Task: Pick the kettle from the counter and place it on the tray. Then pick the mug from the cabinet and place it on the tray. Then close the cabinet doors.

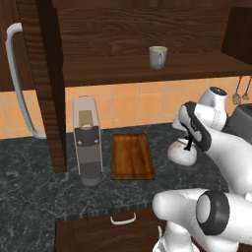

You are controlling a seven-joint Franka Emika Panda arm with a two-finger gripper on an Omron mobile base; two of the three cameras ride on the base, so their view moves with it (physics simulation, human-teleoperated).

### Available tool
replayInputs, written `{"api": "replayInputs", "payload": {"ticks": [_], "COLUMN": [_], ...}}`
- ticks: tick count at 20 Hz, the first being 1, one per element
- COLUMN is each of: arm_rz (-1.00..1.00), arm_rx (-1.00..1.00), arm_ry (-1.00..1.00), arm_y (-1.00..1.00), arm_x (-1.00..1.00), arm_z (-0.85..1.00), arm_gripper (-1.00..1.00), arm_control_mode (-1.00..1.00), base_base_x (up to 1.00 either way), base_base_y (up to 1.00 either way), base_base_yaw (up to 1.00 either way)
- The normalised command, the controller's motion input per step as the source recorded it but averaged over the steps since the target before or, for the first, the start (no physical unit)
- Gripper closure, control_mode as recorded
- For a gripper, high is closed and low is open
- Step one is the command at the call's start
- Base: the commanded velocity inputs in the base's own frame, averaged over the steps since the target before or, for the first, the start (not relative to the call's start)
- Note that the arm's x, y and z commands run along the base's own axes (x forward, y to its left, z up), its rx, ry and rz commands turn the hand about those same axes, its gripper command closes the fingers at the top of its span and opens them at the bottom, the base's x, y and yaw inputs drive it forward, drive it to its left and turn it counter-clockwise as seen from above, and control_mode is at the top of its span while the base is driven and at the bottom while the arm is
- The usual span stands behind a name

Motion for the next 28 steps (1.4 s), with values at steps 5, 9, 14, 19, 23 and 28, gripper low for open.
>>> {"api": "replayInputs", "payload": {"ticks": [5, 9, 14, 19, 23, 28], "arm_rz": [0.00, -0.03, -0.04, -0.08, -0.07, -0.05], "arm_rx": [0.00, 0.00, 0.00, 0.00, 0.00, 0.00], "arm_ry": [-0.21, -0.19, -0.02, 0.00, 0.00, 0.00], "arm_y": [0.93, 0.86, 0.66, 0.43, 0.18, 0.00], "arm_x": [0.12, 0.34, 0.71, 0.64, 0.57, 0.46], "arm_z": [0.16, 0.00, -0.01, -0.02, -0.03, -0.22], "arm_gripper": [1.00, 1.00, 1.00, 1.00, 1.00, 1.00], "arm_control_mode": [-1.00, -1.00, -1.00, -1.00, -1.00, -1.00], "base_base_x": [0.00, 0.00, 0.00, 0.00, 0.00, 0.00], "base_base_y": [0.00, 0.00, 0.00, 0.00, 0.00, 0.00], "base_base_yaw": [0.00, 0.00, 0.00, 0.00, 0.00, 0.00]}}
